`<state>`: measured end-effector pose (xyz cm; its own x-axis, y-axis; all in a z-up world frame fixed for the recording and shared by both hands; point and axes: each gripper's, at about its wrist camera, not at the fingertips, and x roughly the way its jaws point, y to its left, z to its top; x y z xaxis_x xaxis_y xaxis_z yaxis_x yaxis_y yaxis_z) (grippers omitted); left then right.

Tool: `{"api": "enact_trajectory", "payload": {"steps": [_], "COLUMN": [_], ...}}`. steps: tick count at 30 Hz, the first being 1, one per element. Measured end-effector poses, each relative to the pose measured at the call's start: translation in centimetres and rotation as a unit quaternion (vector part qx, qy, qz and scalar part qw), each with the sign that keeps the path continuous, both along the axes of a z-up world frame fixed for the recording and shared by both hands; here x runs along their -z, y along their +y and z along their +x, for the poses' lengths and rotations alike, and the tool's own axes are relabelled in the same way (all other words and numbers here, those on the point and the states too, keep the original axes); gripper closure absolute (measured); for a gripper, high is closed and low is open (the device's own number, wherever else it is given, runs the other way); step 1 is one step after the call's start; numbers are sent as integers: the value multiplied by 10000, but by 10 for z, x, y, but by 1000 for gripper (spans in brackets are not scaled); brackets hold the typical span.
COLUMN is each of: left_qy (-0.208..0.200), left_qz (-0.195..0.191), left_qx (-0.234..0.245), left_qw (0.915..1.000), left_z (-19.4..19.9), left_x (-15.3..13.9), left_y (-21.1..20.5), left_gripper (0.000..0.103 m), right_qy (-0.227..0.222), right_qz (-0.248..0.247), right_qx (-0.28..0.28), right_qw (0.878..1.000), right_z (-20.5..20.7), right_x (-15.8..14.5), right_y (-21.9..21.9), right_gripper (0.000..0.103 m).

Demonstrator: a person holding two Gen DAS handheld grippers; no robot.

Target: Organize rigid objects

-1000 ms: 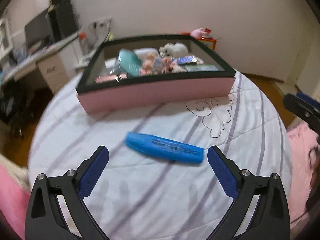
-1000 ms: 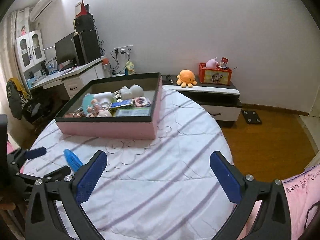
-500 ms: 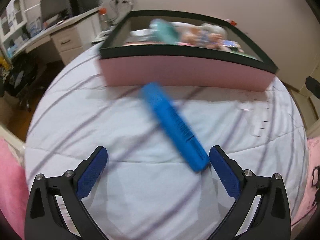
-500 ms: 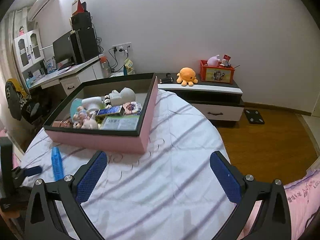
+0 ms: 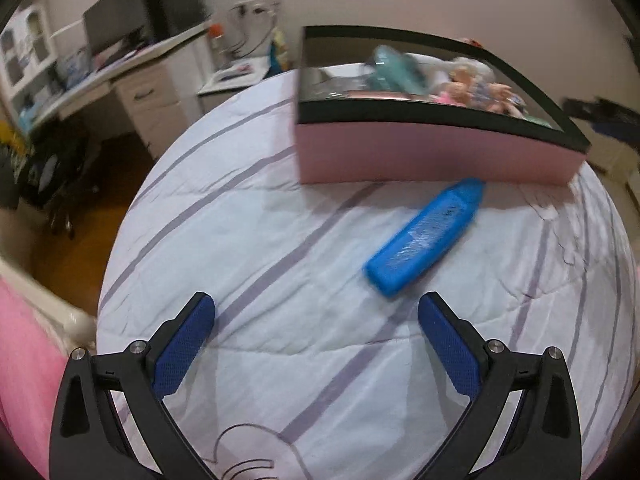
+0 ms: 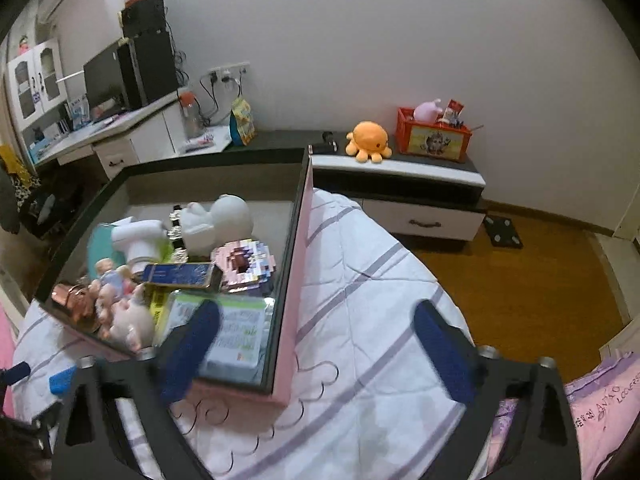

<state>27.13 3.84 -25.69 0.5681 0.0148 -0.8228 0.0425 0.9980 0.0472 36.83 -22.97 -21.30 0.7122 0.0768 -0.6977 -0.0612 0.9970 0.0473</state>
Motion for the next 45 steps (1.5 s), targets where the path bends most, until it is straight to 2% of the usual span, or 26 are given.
{"api": "enact_trajectory", "payload": {"steps": [1, 2, 3, 5, 6, 8, 10, 12, 13, 14, 16, 18, 19, 20, 24, 29, 33, 37, 45], "left_qy": [-61, -113, -127, -132, -124, -86, -60, -109, -125, -177, -188, -266, -300, -329, -369, -280, -219, -239, -311], "left_qz": [-25, -71, -77, -28, -31, -126, -89, -50, -112, -204, -230, -87, -105, -180, -202, -249, -69, -207, -101], "left_qx": [111, 233, 321, 392, 453, 619, 686, 754, 787, 858, 1003, 1219, 1220, 1175, 978, 487, 77, -237, -291], "left_qw": [9999, 9996, 9994, 9991, 9989, 9980, 9976, 9971, 9968, 9959, 9945, 9921, 9920, 9924, 9943, 9981, 9997, 9992, 9990], "left_z": [0, 3, 7, 9, 12, 19, 22, 26, 28, 28, 30, 25, 22, 19, 8, -9, -16, -10, 31], "left_x": [-1, -3, -3, -4, -4, -4, -2, -1, -2, -6, -7, -8, -10, -12, -15, -10, -11, -11, -5], "left_y": [-3, -9, -15, -21, -26, -34, -41, -46, -47, -49, -53, -62, -63, -62, -49, -6, 27, 52, 55], "left_gripper": [0, 0, 0, 1, 2, 6, 9, 16, 30, 52, 60, 68, 75, 77, 77, 77, 77, 77, 76], "right_qy": [44, 83, 107, 232, 249, 224, 95, -38, -100, -126, -206, -210, -207, -233, -163, -116, -160, -194, 23], "right_qz": [-9, -46, -61, -84, -83, -5, 81, 170, 106, 23, -10, 61, 56, 68, 108, 137, 152, 207, 113], "right_qx": [3, -8, -17, -49, -62, -74, -29, -64, -30, 9, 58, 84, 103, 110, 144, 128, 83, 38, 99], "right_qw": [10000, 10000, 9999, 9997, 9996, 9997, 9999, 9998, 9999, 9999, 9998, 9997, 9997, 9996, 9997, 9998, 9997, 9996, 9999], "right_z": [3, 6, 7, 12, 14, 11, 1, -14, -21, -24, -36, -46, -49, -53, -62, -60, -52, -39, 6], "right_x": [1, 3, 4, 7, 8, 8, 5, 1, 0, -1, -4, -4, -4, -4, 2, 5, 2, 0, 7], "right_y": [0, 1, 1, 2, 1, 0, -4, -8, -9, -9, -11, -16, -17, -18, -22, -21, -18, -13, -6], "right_gripper": [13, 19, 31, 47, 49, 49, 44, 30, 27, 25, 25, 25, 25, 25, 25, 25, 25, 25, 25]}}
